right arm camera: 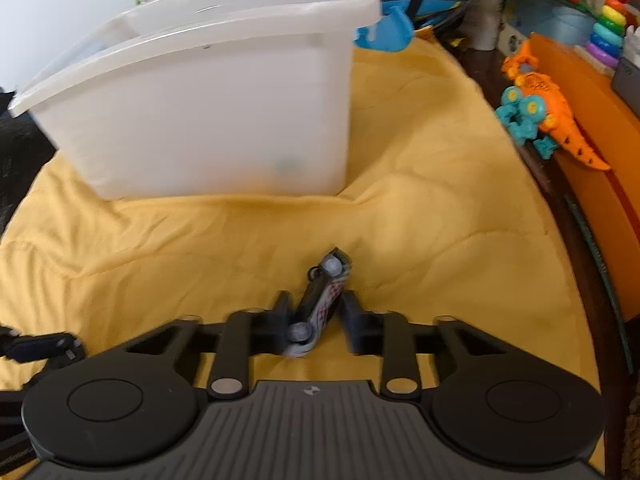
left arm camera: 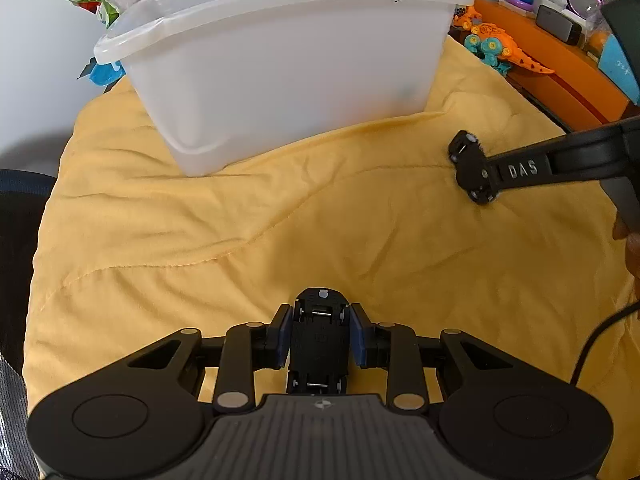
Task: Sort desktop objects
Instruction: 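Grasp the black car with the left tool while the right tool grasps the white-red car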
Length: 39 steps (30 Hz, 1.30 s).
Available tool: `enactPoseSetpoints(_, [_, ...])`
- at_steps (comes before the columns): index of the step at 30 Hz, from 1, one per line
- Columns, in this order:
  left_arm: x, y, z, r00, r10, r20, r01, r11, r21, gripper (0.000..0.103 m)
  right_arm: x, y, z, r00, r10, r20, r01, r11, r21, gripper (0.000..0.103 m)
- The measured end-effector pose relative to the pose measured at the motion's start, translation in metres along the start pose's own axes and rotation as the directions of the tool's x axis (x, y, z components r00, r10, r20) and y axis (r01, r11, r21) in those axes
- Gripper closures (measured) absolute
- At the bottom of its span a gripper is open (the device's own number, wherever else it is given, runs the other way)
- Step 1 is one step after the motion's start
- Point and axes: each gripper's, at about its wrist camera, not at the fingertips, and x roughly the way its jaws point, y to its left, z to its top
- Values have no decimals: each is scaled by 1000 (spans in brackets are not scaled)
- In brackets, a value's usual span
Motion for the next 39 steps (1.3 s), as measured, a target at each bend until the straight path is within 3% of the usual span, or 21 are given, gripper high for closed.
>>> enactPoseSetpoints(11, [-18,-6,-4,999,6,32,-6,1000,-11,70,-29,22,-26,1000,-9,19,13,974,-228,85])
enactPoseSetpoints(15, [-22,-8,-2,999,13,46,-12,1000,-8,70,-17,19,-27,1000,9,-21,-13,979,-201,80])
enactPoseSetpoints(17, [-23,-8,-2,999,15,48,-14,1000,-7,70,-14,18,-28,1000,18,-21,-21,983,-183,71])
enactPoseSetpoints(19, [-23,-8,-3,999,15,48,-14,1000,-11,70,-12,20,-29,1000,15,-13,-17,980,-199,70])
enactPoseSetpoints(22, [-24,-7,-4,999,17,49,-16,1000,-14,70,-14,25,-31,1000,-1,-8,-1,969,-247,71])
enactPoseSetpoints(27, [-28,-3,-3,998,19,59,-18,1000,-23,70,-18,32,-36,1000,-15,5,15,953,-303,86])
enactPoseSetpoints(39, [-58,3,24,988,54,145,-55,998,0,70,-50,29,-19,998,5,62,13,956,-292,86])
